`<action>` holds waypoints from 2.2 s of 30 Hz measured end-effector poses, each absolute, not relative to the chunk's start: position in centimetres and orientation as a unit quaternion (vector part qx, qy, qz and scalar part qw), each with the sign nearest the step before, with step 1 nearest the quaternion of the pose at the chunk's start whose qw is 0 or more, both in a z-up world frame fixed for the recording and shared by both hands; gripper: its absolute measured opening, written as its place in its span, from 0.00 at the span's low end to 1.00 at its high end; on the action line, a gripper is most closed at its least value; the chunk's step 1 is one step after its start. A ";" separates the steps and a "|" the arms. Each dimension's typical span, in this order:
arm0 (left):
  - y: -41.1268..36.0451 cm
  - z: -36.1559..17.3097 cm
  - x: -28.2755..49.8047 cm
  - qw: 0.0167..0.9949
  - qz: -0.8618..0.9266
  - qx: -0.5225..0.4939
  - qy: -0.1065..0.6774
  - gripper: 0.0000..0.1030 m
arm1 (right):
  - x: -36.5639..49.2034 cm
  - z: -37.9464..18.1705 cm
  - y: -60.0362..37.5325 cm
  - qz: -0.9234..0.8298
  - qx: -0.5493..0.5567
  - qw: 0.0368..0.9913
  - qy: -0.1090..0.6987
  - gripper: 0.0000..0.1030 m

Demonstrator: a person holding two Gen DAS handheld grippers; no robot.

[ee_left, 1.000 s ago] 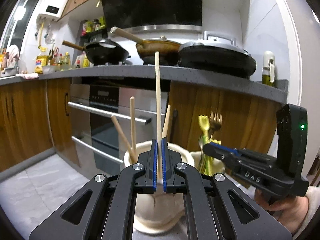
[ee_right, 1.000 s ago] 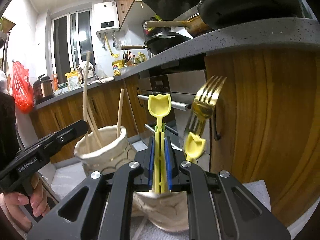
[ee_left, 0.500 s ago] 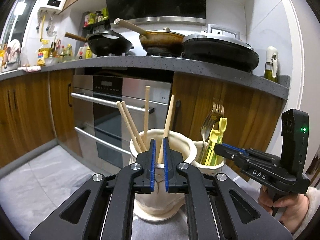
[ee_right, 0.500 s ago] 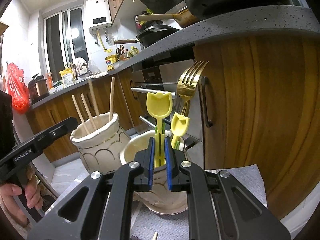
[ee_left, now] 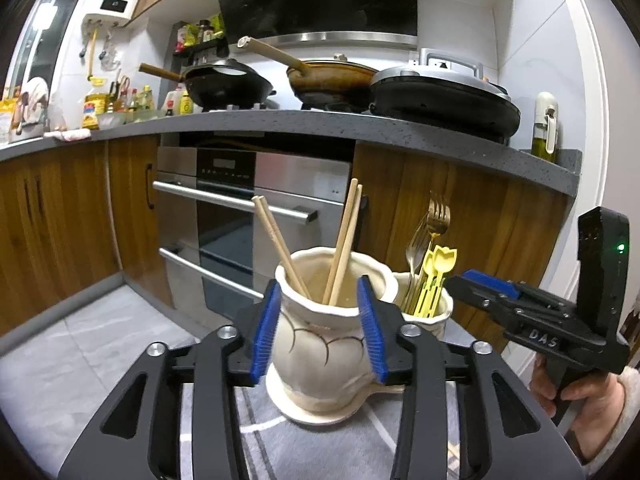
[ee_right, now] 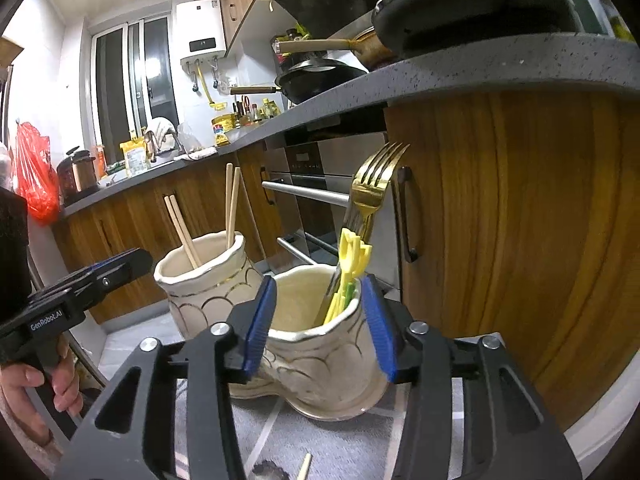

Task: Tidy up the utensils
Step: 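Open both grippers releasing the chopstick and the yellow utensil into the cups, then withdraw both open grippers back over the silver spoon and last chopstick, then lower the right gripper and close it on the silver spoon handle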

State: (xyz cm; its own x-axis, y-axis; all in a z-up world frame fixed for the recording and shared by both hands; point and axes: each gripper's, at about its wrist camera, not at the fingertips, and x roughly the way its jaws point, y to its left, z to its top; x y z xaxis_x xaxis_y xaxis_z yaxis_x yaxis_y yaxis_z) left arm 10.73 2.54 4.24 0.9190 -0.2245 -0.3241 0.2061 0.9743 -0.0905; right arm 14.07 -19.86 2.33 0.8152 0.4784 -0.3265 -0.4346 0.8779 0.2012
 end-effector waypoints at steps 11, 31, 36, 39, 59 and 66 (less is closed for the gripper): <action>3.4 4.1 8.1 0.980 -0.056 -0.022 0.189 0.92 | 10.5 2.8 -21.9 0.221 0.033 0.954 0.200 0.95; 3.9 0.7 0.8 0.960 -0.028 -0.013 0.279 0.95 | 4.3 -1.5 -20.8 0.210 -0.048 0.925 0.312 0.95; 3.8 0.0 -0.2 0.956 -0.027 -0.016 0.291 0.95 | 3.2 -2.6 -19.3 0.213 -0.074 0.915 0.336 0.95; 3.6 -0.2 -0.6 0.955 -0.029 -0.015 0.295 0.95 | 2.9 -3.3 -18.3 0.226 -0.083 0.905 0.351 0.95; 3.9 -2.1 -0.8 0.945 -0.026 -0.019 0.325 0.95 | 5.0 -6.1 -15.1 0.221 -0.100 0.870 0.430 0.36; 3.9 -2.3 -0.6 0.944 -0.031 -0.024 0.328 0.95 | 5.5 -6.5 -14.7 0.223 -0.100 0.860 0.447 0.26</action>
